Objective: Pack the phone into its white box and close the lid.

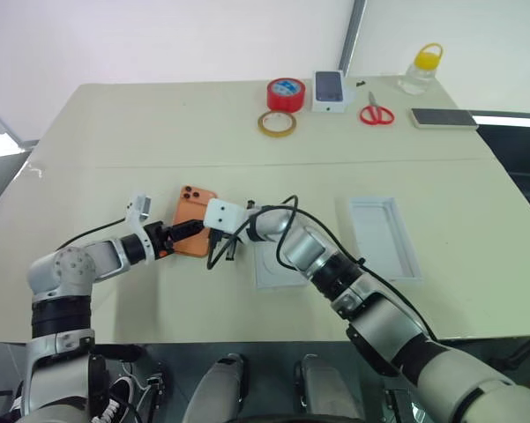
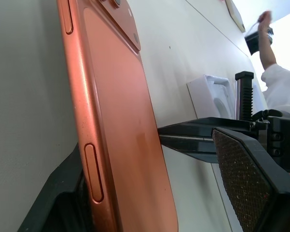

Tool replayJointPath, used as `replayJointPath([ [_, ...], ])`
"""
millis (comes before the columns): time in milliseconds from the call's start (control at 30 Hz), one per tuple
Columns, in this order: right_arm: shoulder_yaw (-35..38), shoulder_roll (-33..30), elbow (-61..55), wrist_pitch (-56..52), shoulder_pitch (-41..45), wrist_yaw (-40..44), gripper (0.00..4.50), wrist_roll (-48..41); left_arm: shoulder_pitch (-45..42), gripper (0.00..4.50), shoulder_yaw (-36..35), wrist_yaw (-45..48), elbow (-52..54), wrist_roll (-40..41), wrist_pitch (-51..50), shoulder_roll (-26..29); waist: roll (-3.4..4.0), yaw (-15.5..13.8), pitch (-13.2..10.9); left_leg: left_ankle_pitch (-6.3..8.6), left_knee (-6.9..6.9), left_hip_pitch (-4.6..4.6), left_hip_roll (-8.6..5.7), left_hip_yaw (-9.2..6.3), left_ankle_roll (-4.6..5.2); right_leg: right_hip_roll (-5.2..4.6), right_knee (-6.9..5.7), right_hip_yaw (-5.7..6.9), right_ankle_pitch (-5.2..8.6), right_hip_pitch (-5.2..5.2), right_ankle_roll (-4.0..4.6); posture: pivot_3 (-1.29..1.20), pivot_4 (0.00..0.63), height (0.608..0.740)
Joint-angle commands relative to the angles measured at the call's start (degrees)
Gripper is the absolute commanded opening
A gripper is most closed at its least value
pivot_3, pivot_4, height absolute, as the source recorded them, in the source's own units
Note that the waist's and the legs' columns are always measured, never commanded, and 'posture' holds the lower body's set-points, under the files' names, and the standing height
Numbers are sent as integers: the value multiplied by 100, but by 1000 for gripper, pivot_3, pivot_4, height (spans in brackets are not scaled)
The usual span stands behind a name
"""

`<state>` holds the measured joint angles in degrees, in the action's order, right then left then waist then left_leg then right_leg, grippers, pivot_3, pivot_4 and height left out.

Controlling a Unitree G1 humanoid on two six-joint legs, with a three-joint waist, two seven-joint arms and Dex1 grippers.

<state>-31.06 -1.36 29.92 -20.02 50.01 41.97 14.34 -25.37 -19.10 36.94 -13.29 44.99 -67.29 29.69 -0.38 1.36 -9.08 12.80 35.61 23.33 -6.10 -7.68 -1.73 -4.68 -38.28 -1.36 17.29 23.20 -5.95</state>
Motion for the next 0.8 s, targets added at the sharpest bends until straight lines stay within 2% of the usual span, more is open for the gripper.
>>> replayJointPath([
  [33, 34, 16, -85, 97, 21, -11, 55, 30, 144, 3431, -91, -121, -135, 36, -271, -5, 0, 20, 0, 0, -1, 0, 1, 0, 0, 0, 0, 0, 0, 1, 0, 0, 150, 740],
  [67, 42, 21, -76, 102, 24, -12, 0, 28, 138, 2929, -180, -155, -162, 85, -318, -26, 0, 48, 0, 0, -1, 0, 1, 0, 0, 1, -1, 0, 0, 1, 0, 0, 150, 740],
  [100, 50, 26, -62, 111, 29, -10, 0, 24, 156, 2671, -216, -140, -135, 128, -356, -22, 0, 79, 0, 0, -1, 0, 2, 0, 0, 1, -2, 0, 0, 1, 0, 0, 150, 740],
  [133, 51, 28, -50, 123, 34, -5, 0, 24, 172, 2231, -238, -138, -107, 150, -388, -22, -1, 100, -1, 0, -1, 0, 2, 0, 0, 1, -2, 0, 0, 2, 0, 0, 150, 740],
  [233, 32, 29, -33, 165, 34, -3, 0, 41, 227, 669, -332, -217, 63, 228, -552, -55, -4, 113, 0, 0, -2, 1, 2, -1, 0, 2, -3, 0, 0, 3, 0, 0, 150, 740],
  [633, 32, 29, -102, 172, -17, 33, 0, 46, 341, 669, -743, -598, 220, 557, -891, -215, -7, 127, 1, 0, -5, 0, 5, -3, -1, 4, -7, 0, 0, 6, 0, 0, 150, 740],
  [733, 54, 47, -126, 176, -17, 23, 0, 29, 304, 15, -869, -772, 216, 617, -937, -324, -8, 122, 2, 0, -4, 0, 5, -3, 0, 4, -7, 0, 0, 5, 0, 0, 150, 740],
  [800, 106, 59, -180, 188, -35, 60, 0, -37, 304, 15, -935, -881, 231, 646, -941, -379, -8, 121, 2, 0, -3, 0, 5, -3, 0, 4, -8, 0, 0, 4, 1, 0, 150, 740],
])
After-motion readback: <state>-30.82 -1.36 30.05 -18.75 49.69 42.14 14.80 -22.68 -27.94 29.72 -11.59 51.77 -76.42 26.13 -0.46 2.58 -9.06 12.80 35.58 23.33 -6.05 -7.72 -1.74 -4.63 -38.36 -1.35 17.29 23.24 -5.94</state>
